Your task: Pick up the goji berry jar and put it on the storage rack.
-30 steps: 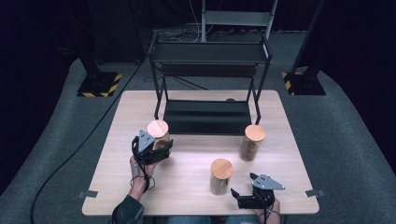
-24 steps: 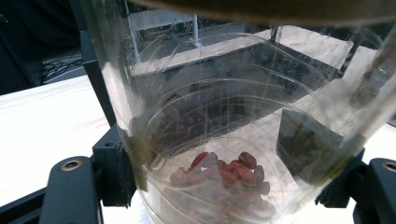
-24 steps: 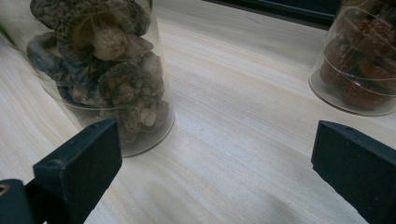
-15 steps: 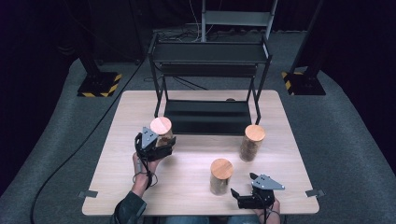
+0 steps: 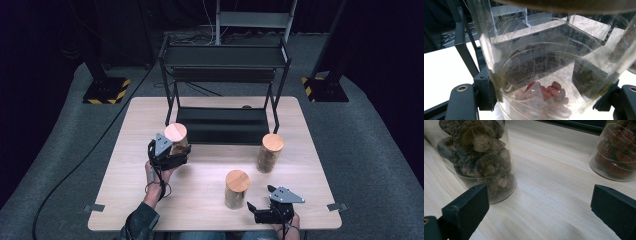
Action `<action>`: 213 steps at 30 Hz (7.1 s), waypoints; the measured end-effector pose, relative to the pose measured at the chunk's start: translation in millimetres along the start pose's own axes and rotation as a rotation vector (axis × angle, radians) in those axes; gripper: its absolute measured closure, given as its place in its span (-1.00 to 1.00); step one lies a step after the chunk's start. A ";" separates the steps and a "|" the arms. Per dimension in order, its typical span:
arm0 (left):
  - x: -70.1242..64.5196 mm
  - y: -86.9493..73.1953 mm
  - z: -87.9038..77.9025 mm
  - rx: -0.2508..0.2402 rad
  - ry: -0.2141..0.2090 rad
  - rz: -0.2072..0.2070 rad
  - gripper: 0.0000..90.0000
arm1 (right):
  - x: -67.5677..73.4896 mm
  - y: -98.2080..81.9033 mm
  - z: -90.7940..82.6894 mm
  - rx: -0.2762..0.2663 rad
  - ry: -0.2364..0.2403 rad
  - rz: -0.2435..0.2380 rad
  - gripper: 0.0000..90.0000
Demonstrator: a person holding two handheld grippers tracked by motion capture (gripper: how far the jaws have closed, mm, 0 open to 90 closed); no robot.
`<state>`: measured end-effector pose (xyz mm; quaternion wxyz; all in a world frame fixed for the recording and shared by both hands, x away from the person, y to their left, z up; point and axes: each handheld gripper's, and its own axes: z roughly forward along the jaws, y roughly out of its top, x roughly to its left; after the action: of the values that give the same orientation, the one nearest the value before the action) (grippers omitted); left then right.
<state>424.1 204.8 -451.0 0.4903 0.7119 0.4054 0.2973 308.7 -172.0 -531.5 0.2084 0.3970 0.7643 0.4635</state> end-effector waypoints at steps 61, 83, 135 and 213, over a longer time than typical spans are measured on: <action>-12.1 24.5 34.6 0.009 -0.043 0.026 -0.46 | 0.2 0.1 0.4 0.003 0.001 -0.001 -0.98; -12.7 32.6 45.0 0.008 -0.042 0.030 -0.46 | 0.6 0.1 0.5 0.004 -0.002 -0.004 -0.98; -8.7 46.9 72.2 0.023 -0.032 0.032 -0.46 | 0.8 0.1 0.6 0.006 -0.005 -0.006 -0.98; -0.3 37.8 129.2 0.057 0.035 0.017 -0.46 | 1.2 0.2 0.8 0.008 -0.007 -0.010 -0.97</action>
<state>540.8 138.3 -459.7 0.4602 0.7236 0.4162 0.3023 308.6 -170.6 -531.7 0.2120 0.3955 0.7674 0.4579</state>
